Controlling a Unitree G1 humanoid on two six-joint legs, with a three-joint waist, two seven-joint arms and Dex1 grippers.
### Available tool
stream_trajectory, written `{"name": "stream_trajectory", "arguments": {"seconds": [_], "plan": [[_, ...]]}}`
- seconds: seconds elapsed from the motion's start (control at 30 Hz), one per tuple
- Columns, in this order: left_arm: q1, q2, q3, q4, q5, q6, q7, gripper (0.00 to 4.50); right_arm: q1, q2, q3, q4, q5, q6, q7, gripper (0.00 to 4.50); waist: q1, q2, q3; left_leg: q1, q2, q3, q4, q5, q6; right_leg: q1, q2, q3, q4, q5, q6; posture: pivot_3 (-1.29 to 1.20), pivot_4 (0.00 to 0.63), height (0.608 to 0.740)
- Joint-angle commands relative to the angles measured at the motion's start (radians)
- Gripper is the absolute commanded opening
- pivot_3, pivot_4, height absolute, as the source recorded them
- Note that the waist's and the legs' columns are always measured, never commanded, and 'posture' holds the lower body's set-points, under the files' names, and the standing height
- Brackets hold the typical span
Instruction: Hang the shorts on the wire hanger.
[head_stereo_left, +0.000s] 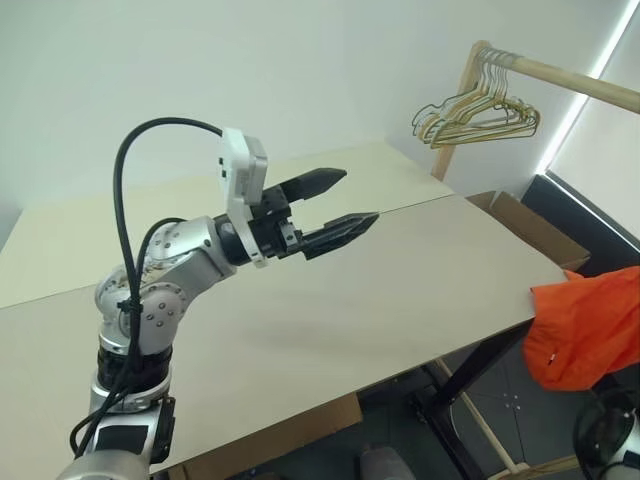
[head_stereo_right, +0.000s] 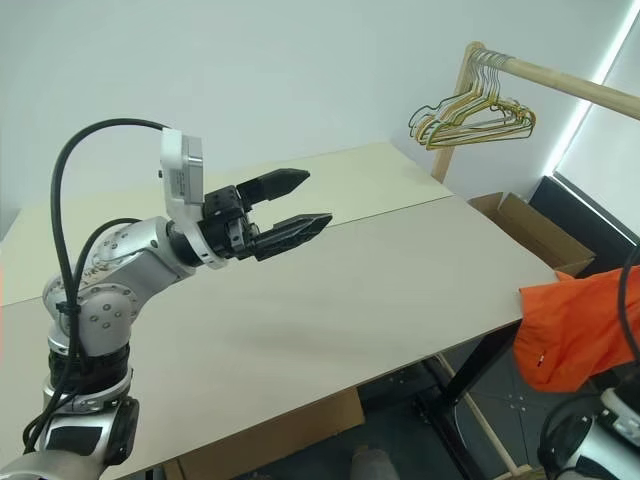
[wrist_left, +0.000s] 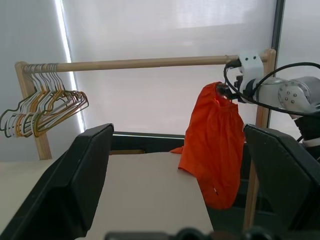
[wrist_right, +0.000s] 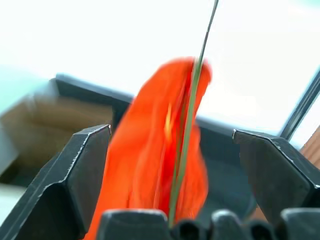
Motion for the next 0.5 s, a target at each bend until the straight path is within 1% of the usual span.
{"name": "stream_trajectory", "arguments": {"seconds": [0.03, 0.07, 0.13, 0.23, 0.27, 0.3, 0.37, 0.4, 0.43, 0.5], "plan": [[-0.014, 0.014, 0.015, 0.006, 0.039, -0.047, -0.010, 4.50, 0.041, -0.037, 0.152, -0.160, -0.100, -0.296, 0.037, 4.49, 0.000, 0.000, 0.000, 0.000, 0.000, 0.000, 0.000, 0.000, 0.000, 0.000, 0.000, 0.000, 0.000, 0.000, 0.000, -0.23, 0.000, 0.740], [-0.006, 0.013, 0.015, 0.010, 0.057, -0.065, -0.013, 4.50, 0.048, -0.041, 0.193, -0.189, -0.110, -0.366, 0.065, 4.49, -0.002, 0.000, 0.001, 0.000, 0.000, 0.000, 0.000, 0.000, 0.000, 0.000, 0.000, 0.000, 0.000, -0.001, 0.001, -0.22, 0.000, 0.740], [0.020, 0.009, 0.009, 0.016, 0.109, -0.122, -0.020, 4.50, 0.032, -0.033, 0.250, -0.230, -0.100, -0.429, 0.116, 4.49, -0.006, 0.000, 0.001, 0.002, 0.000, 0.002, -0.001, 0.000, -0.001, 0.000, 0.001, 0.002, 0.001, -0.002, 0.004, -0.20, 0.000, 0.740], [0.063, 0.032, 0.009, 0.024, 0.156, -0.151, -0.030, 4.50, -0.066, 0.055, 0.315, -0.285, 0.054, -0.402, 0.226, 4.49, -0.002, -0.005, 0.005, 0.006, 0.001, 0.002, -0.002, 0.000, 0.000, 0.003, 0.002, 0.003, 0.001, -0.002, 0.003, -0.14, 0.000, 0.740], [0.083, 0.034, 0.014, 0.017, 0.170, -0.164, -0.028, 4.50, -0.090, 0.096, 0.346, -0.290, 0.109, -0.416, 0.273, 4.49, 0.003, -0.008, 0.006, 0.008, 0.002, 0.002, -0.002, -0.002, 0.003, 0.004, 0.003, 0.004, 0.001, -0.001, 0.002, -0.13, 0.000, 0.740], [0.096, 0.033, 0.017, 0.013, 0.179, -0.175, -0.027, 4.50, -0.102, 0.122, 0.364, -0.290, 0.137, -0.429, 0.303, 4.49, 0.008, -0.011, 0.008, 0.009, 0.002, 0.002, -0.002, -0.002, 0.004, 0.005, 0.003, 0.004, 0.001, 0.001, -0.001, -0.12, 0.000, 0.740], [0.137, 0.056, 0.036, -0.014, 0.183, -0.175, -0.029, 4.50, -0.097, 0.160, 0.464, -0.257, 0.171, -0.484, 0.416, 4.49, 0.025, -0.014, 0.010, 0.011, 0.003, 0.002, -0.002, -0.002, 0.004, 0.007, 0.003, 0.003, 0.001, 0.002, -0.003, -0.08, 0.000, 0.740], [0.147, 0.066, 0.041, -0.021, 0.182, -0.170, -0.030, 4.50, -0.094, 0.167, 0.491, -0.242, 0.177, -0.493, 0.453, 4.49, 0.033, -0.015, 0.011, 0.012, 0.003, 0.002, -0.002, -0.003, 0.004, 0.007, 0.003, 0.003, 0.001, 0.002, -0.003, -0.05, 0.000, 0.740], [0.168, 0.088, 0.055, -0.043, 0.174, -0.152, -0.025, 4.50, -0.084, 0.161, 0.529, -0.229, 0.224, -0.475, 0.540, 4.49, 0.047, -0.016, 0.011, 0.011, 0.003, 0.002, -0.002, -0.003, 0.004, 0.007, 0.003, 0.002, 0.001, 0.002, -0.003, -0.01, 0.000, 0.740], [0.198, 0.125, 0.078, -0.072, 0.162, -0.125, -0.020, 4.50, -0.067, 0.140, 0.574, -0.211, 0.285, -0.450, 0.670, 4.49, 0.079, -0.017, 0.012, 0.008, 0.002, 0.002, -0.003, -0.001, 0.001, 0.004, 0.002, 0.002, 0.001, 0.001, -0.004, 0.03, 0.000, 0.740]]}}
